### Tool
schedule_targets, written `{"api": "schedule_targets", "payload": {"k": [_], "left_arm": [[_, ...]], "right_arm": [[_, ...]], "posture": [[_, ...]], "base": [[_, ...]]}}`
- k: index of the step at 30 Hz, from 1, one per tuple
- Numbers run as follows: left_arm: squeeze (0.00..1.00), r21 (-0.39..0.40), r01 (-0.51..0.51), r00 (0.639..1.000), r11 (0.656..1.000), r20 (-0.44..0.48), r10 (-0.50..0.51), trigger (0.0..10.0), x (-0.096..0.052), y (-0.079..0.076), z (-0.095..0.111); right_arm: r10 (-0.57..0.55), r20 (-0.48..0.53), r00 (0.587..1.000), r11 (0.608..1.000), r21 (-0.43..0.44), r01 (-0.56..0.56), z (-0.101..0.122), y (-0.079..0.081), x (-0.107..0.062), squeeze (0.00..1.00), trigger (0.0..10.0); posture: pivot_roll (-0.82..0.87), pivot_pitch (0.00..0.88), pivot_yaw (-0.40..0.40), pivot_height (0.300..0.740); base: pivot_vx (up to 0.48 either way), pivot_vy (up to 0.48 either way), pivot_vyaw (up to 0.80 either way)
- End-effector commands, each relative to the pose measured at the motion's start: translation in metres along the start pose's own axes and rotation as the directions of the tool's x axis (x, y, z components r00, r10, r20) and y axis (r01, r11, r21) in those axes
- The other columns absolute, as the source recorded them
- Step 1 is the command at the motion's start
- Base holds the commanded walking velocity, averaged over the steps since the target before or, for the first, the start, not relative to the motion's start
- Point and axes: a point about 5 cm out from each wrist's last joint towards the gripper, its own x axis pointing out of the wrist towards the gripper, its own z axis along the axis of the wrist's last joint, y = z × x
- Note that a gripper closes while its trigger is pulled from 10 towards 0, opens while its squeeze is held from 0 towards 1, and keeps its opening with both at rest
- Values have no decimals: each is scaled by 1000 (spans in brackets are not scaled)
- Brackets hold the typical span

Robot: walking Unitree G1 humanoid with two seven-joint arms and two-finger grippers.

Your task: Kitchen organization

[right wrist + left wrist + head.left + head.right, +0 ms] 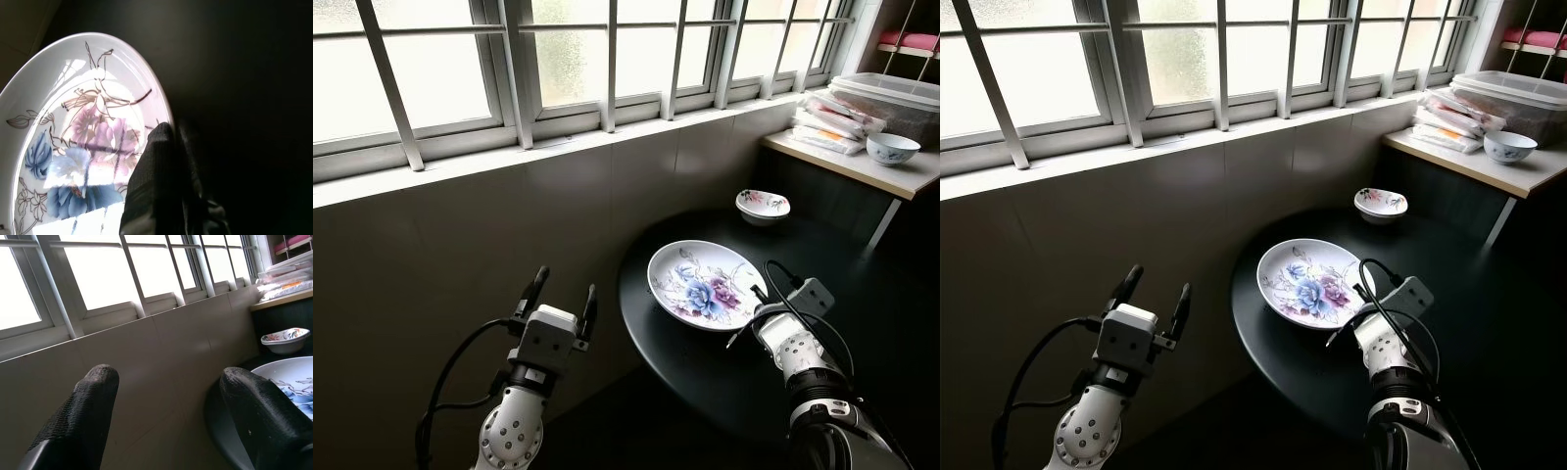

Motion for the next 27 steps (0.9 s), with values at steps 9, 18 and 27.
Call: {"api": "schedule_targets", "payload": {"k": [9, 18, 27], "left_arm": [[0, -1, 9, 1000, 1000, -6, -9, 10000, 0, -3, -1], [0, 2, 8, 1000, 1000, -4, -8, 10000, 2, -2, -1], [0, 6, 11, 1000, 1000, -1, -11, 10000, 2, -2, -1]], "right_arm": [[-134, -27, 991, 986, -99, 131, -20, -12, -31, 0, 10000], [-265, 19, 964, 944, -197, 264, -16, -26, -45, 1000, 10000], [-134, 122, 983, 974, -166, 153, -3, -8, -57, 1000, 10000]], "posture": [[78, 0, -44, 740], [82, 0, -47, 740], [83, 0, -44, 740]], "base": [[0, 0, 0], [0, 0, 0], [0, 0, 0]]}}
